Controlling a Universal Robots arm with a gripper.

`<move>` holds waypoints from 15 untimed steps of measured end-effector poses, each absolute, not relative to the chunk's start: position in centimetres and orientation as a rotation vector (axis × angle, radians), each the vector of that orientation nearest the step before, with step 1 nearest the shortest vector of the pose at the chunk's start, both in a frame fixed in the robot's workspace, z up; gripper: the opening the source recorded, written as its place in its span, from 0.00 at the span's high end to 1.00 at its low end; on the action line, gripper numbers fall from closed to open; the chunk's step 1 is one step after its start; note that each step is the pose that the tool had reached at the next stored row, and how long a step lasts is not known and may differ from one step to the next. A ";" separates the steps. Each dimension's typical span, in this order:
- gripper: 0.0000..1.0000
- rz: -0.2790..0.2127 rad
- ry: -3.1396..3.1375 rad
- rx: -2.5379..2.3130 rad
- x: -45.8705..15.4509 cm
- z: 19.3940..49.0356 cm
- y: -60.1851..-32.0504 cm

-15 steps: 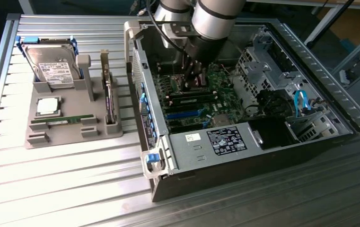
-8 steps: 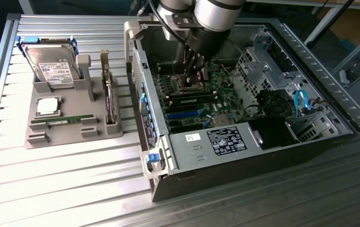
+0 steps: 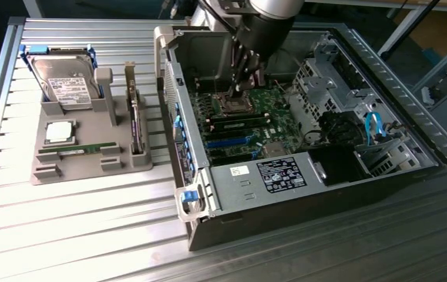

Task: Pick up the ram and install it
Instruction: 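Press down the ram until it locks into place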

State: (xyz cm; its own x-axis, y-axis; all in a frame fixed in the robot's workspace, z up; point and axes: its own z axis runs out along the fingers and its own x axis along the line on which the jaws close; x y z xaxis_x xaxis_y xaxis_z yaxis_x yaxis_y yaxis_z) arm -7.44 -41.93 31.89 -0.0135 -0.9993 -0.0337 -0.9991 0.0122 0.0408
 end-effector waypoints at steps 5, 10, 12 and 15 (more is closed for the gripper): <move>0.90 -0.083 -2.231 2.203 -7.4 33.2 -41.9; 0.90 -0.083 -2.232 2.203 -7.4 34.7 -41.9; 0.90 -0.083 -2.232 2.203 -7.4 34.7 -41.9; 0.90 -0.083 -2.231 2.203 -7.0 34.8 -41.9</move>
State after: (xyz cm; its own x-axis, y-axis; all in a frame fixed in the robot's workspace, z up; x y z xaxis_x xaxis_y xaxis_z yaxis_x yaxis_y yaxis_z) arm -7.04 -41.93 34.77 -0.0135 -0.9993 -0.0336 -0.9991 0.0122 0.0410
